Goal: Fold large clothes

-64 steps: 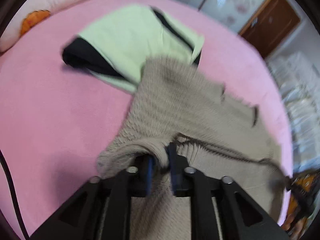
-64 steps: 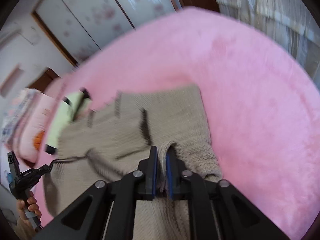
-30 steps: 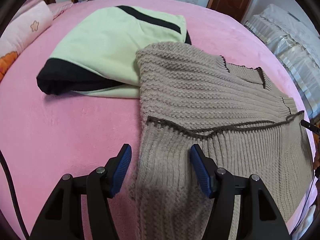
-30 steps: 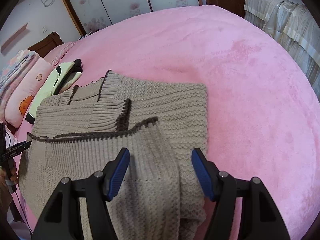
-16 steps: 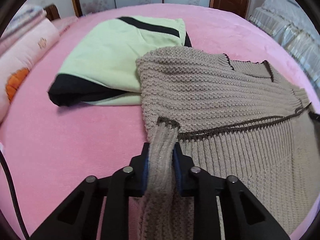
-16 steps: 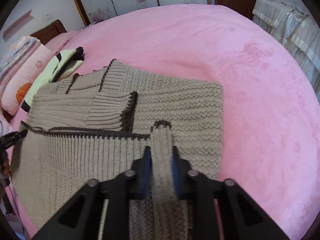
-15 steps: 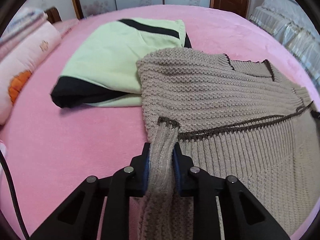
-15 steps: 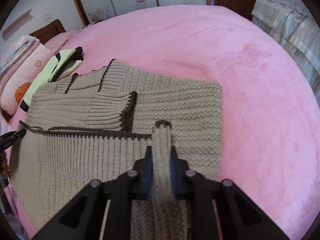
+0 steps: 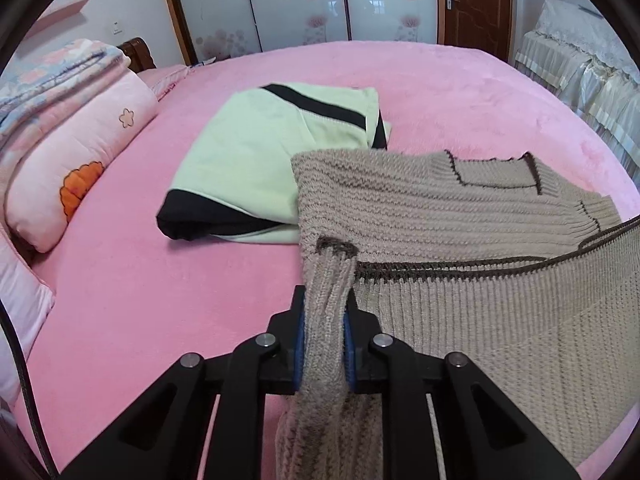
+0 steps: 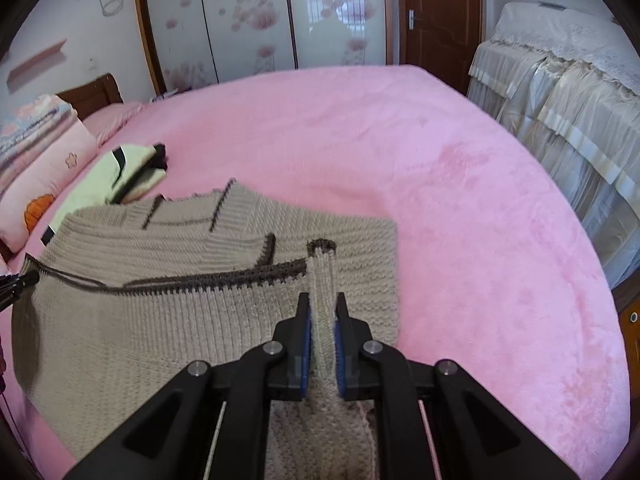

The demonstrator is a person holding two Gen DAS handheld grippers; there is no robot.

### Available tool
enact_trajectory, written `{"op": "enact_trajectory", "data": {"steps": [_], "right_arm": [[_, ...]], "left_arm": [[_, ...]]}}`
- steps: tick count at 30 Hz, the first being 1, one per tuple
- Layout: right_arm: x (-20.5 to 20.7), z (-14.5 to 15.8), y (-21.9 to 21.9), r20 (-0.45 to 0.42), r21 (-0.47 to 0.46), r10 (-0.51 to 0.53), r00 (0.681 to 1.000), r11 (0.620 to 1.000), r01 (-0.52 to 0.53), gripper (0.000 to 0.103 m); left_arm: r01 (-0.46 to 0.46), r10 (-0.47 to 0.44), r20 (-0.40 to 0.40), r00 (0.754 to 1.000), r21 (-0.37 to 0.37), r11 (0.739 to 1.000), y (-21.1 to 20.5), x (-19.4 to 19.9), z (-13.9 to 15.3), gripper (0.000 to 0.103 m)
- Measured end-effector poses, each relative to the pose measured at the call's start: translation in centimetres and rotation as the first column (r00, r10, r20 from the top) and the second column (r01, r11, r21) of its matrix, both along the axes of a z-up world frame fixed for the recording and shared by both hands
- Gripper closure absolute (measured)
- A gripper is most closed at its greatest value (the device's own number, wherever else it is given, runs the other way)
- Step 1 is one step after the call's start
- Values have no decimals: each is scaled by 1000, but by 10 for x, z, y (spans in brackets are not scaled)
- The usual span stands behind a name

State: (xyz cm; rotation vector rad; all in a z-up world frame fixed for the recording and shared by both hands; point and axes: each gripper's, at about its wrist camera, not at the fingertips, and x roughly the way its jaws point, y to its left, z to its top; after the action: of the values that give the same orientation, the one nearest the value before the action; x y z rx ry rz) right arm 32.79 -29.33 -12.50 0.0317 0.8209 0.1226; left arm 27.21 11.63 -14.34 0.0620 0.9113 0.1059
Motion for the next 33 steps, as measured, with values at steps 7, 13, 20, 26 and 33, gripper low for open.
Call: {"op": "enact_trajectory", "data": {"steps": [7,13,20,26,33], "right_arm": [[-14,23,1,52,11,-7,999,1000,7,94],[-16,35,2,76,10,-28,997,1000,28,94],[4,49,-6,121,18,-95,988,995,94,95],[54,44,-19,126,46,-184,975,983,179,95],[113,-5,-19,35,-18,-248,968,968,249,94]], "left_arm": [[-9,10,36,999,-24,1000,6,-15,24,93],[-37,40,59,997,-51,998,14,-14,36,93],[-67,70,121,990,-24,997,9,31,57,93],[-99,94,161,982,22,995,-7,95,59,93],[-141,133,107,985,77,987,-22,163,13,93]]}}
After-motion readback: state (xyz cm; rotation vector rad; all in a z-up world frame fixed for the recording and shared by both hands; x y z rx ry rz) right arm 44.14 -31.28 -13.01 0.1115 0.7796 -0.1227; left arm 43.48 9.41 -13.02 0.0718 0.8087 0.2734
